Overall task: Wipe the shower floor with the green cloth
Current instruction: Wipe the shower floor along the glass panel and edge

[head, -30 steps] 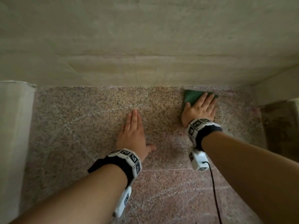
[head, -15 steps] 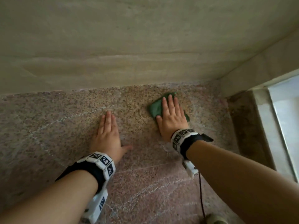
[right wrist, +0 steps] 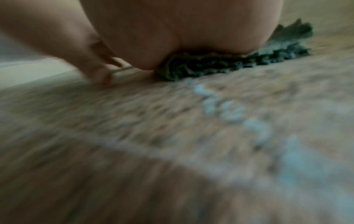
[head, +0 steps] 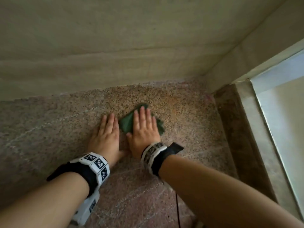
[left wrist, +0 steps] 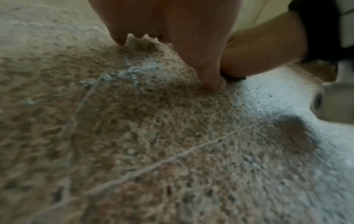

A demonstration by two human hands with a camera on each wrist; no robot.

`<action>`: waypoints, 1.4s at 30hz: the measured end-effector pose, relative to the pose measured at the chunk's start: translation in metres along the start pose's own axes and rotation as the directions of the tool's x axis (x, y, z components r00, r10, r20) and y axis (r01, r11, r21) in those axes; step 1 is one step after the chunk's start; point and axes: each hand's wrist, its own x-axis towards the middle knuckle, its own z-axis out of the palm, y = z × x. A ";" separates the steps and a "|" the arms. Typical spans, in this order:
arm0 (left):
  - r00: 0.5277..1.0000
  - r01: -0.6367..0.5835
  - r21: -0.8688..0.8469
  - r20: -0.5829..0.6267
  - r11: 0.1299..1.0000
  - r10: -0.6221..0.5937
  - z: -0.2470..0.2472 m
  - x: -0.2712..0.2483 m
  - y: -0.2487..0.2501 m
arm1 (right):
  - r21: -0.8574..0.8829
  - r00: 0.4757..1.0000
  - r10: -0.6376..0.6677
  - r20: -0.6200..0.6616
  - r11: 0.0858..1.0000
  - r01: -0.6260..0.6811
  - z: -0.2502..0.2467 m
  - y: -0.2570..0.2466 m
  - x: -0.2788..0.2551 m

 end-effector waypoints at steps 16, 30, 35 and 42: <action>0.996 0.030 -0.029 0.085 0.999 -0.027 0.000 0.001 0.003 | 0.310 0.677 0.729 -0.096 0.669 -0.676 -0.032 0.123 0.017; 0.996 0.025 0.001 0.087 1.000 -0.025 -0.004 -0.002 0.004 | 0.046 0.933 0.359 -0.004 0.932 -0.359 -0.003 0.135 -0.067; 0.995 0.029 -0.027 0.094 0.999 -0.027 -0.001 0.000 0.005 | 0.314 0.680 0.725 -0.115 0.676 -0.667 -0.015 0.139 -0.027; 0.997 0.016 -0.059 0.075 0.998 -0.011 0.001 0.000 0.001 | 0.149 0.951 0.303 -0.060 0.945 -0.292 -0.019 0.052 0.022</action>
